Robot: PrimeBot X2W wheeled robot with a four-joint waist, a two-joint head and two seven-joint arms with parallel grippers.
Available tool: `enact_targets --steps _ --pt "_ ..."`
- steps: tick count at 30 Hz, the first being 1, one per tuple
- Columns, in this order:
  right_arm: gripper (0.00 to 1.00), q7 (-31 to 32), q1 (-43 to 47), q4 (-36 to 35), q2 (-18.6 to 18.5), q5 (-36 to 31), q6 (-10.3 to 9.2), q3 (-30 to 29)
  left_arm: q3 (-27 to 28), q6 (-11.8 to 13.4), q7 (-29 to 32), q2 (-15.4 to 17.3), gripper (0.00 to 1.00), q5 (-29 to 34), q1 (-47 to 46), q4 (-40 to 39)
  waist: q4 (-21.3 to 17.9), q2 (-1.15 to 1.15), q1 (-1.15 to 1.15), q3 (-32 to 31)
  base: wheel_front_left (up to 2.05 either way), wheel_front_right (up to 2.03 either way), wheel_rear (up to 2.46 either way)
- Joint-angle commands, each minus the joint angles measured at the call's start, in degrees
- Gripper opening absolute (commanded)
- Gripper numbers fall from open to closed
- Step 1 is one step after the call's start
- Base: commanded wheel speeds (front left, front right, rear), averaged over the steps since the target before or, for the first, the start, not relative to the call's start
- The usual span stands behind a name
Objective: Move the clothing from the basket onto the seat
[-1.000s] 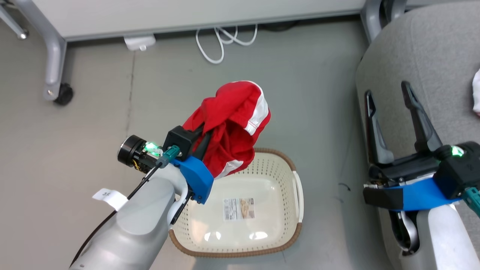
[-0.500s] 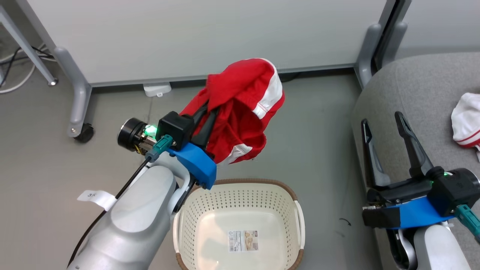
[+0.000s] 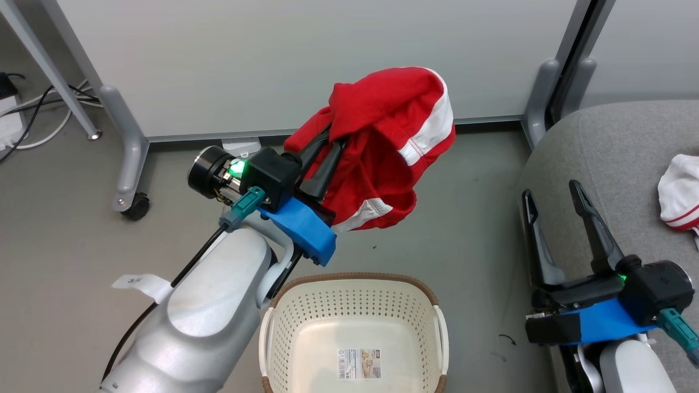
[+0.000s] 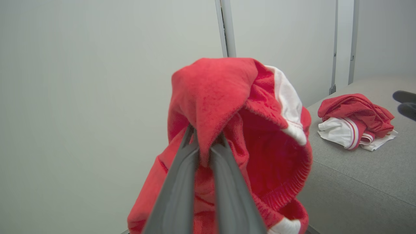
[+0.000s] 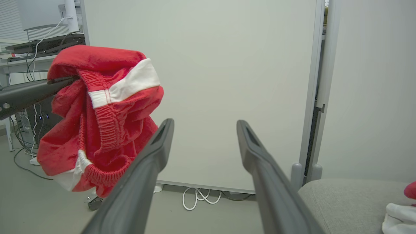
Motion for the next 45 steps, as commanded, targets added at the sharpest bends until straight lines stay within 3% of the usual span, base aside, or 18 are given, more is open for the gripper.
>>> enact_targets --steps 1,12,22,32,45 --pt "1.00 -0.22 0.90 0.10 -0.01 0.14 0.03 0.01 -0.10 0.31 0.26 0.41 0.00 -0.17 0.18 -0.69 0.01 0.00 0.00 -0.04 0.00 0.00 0.00" --pt "1.00 -0.22 -0.18 0.03 -0.01 0.37 0.03 1.23 -0.60 1.27 1.72 1.45 0.00 -0.47 1.00 -5.10 0.06 0.00 0.00 0.43 0.00 0.00 0.00" --pt "1.00 -0.22 -2.47 0.99 -0.01 2.33 0.03 7.92 -1.56 1.56 2.21 1.16 0.00 -0.54 0.56 -6.70 0.73 0.00 0.00 1.13 0.00 0.00 0.00" --pt "1.00 -0.22 -9.90 9.92 -0.03 5.13 0.03 13.36 -3.62 1.23 2.15 -0.37 0.00 0.01 -0.72 -8.02 2.07 0.00 0.00 2.97 0.00 0.00 0.00" --pt "1.00 -0.22 -17.85 18.49 -0.04 6.39 0.03 11.84 -5.86 0.76 1.84 -1.88 0.00 -0.06 -1.55 -9.17 3.78 0.00 0.00 3.54 0.00 0.00 0.00"
